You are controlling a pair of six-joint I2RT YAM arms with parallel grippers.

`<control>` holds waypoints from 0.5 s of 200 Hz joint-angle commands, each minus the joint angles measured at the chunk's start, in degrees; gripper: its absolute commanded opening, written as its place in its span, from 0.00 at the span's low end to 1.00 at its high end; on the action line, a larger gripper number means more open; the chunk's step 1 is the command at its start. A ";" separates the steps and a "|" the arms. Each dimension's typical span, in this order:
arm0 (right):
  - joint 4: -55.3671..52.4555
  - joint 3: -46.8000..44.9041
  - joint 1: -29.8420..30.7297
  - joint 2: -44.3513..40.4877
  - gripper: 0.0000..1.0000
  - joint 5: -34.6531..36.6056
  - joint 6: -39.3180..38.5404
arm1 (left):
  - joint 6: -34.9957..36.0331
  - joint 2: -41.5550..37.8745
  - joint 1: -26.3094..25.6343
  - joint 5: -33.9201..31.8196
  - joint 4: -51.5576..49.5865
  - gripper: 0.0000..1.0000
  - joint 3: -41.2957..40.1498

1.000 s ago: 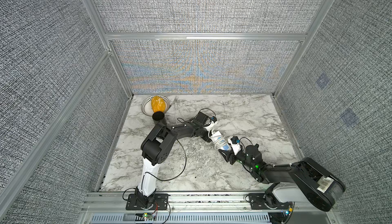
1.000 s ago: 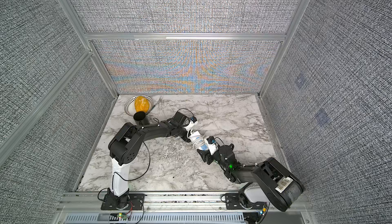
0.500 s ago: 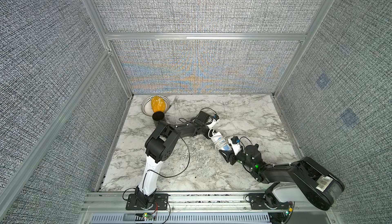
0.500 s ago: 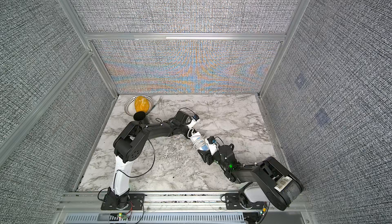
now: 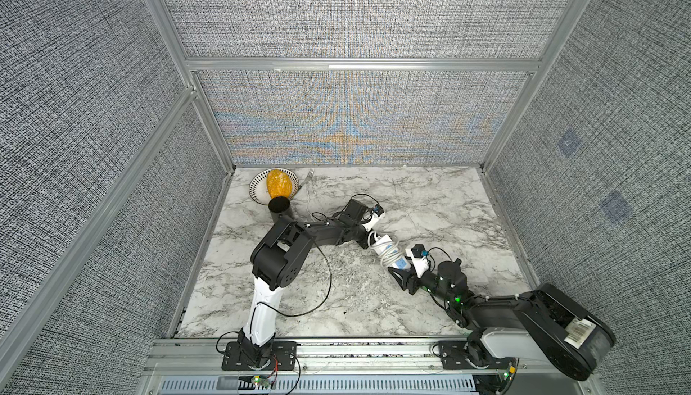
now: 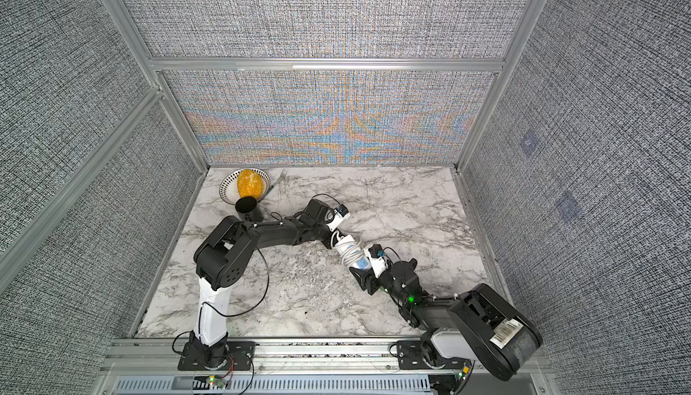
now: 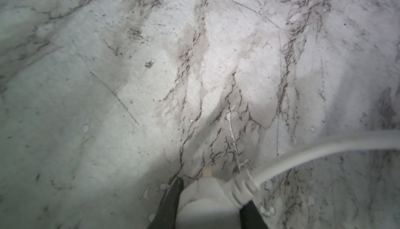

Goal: Wrap the cord around the power strip
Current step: Place the power strip at the center of the board.

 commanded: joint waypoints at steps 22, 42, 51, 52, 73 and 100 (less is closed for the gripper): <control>14.16 -2.24 -0.69 -1.19 0.00 5.05 2.33 | -2.74 -2.06 -0.10 3.34 -8.52 0.00 -2.16; 11.96 -1.47 -1.42 -1.19 0.00 6.65 3.43 | -3.69 -3.19 -0.16 3.49 -10.40 0.00 -2.82; 10.35 -0.78 -1.74 -0.87 0.00 6.52 3.77 | -4.05 -3.48 -0.26 3.41 -11.39 0.00 -3.16; 10.16 -0.69 -1.77 -0.82 0.00 6.51 3.76 | -4.10 -3.53 -0.26 3.40 -11.48 0.00 -3.22; 6.14 1.23 -1.97 0.56 0.00 6.77 4.08 | -4.99 -4.50 -0.74 3.48 -12.32 0.00 -4.36; -2.50 5.66 -1.97 3.24 0.00 7.86 4.11 | -5.87 -5.83 -1.79 2.79 -13.53 0.00 -5.27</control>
